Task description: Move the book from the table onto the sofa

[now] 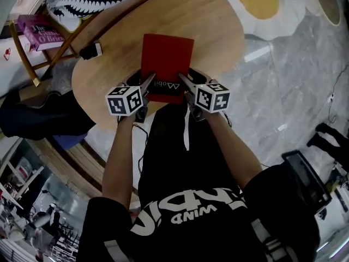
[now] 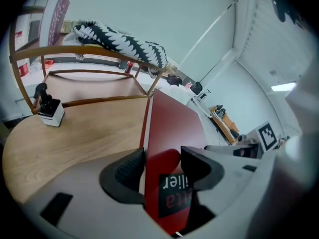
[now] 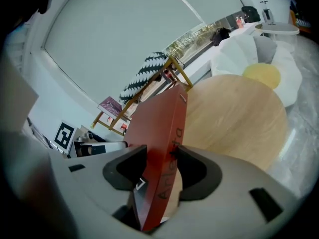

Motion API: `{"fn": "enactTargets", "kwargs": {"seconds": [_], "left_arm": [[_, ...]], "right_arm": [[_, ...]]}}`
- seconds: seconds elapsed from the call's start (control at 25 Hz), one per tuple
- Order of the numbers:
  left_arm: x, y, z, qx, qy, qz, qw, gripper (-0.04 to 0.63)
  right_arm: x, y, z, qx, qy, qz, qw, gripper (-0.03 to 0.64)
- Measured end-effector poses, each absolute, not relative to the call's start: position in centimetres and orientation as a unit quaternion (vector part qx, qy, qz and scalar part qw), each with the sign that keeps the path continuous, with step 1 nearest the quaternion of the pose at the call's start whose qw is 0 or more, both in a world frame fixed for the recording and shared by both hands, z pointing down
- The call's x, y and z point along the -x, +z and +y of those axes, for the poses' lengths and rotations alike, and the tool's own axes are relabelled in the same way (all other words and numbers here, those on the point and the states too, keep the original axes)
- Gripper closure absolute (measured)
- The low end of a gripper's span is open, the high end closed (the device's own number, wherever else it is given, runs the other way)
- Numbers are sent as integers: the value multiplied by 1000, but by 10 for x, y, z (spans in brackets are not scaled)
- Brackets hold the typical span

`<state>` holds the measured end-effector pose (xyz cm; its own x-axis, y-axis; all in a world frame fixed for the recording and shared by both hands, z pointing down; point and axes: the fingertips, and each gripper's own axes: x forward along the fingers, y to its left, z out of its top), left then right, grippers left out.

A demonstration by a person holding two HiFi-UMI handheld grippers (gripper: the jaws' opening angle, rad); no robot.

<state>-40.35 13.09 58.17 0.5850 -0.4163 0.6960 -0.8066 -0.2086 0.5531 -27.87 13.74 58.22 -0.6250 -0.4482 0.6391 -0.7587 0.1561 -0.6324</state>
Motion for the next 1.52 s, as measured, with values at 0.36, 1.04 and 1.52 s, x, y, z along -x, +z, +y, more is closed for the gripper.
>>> {"fn": "enactTargets", "kwargs": {"seconds": [0.36, 1.04, 1.52], "left_arm": [[366, 515, 133, -761, 208, -402, 464, 357], [171, 460, 145, -830, 255, -268, 417, 359], [36, 447, 184, -852, 288, -178, 399, 359]], "right_arm": [[241, 516, 145, -433, 495, -744, 120, 431], [55, 458, 197, -568, 486, -663, 29, 433], [-70, 439, 256, -641, 478, -600, -16, 434]]}}
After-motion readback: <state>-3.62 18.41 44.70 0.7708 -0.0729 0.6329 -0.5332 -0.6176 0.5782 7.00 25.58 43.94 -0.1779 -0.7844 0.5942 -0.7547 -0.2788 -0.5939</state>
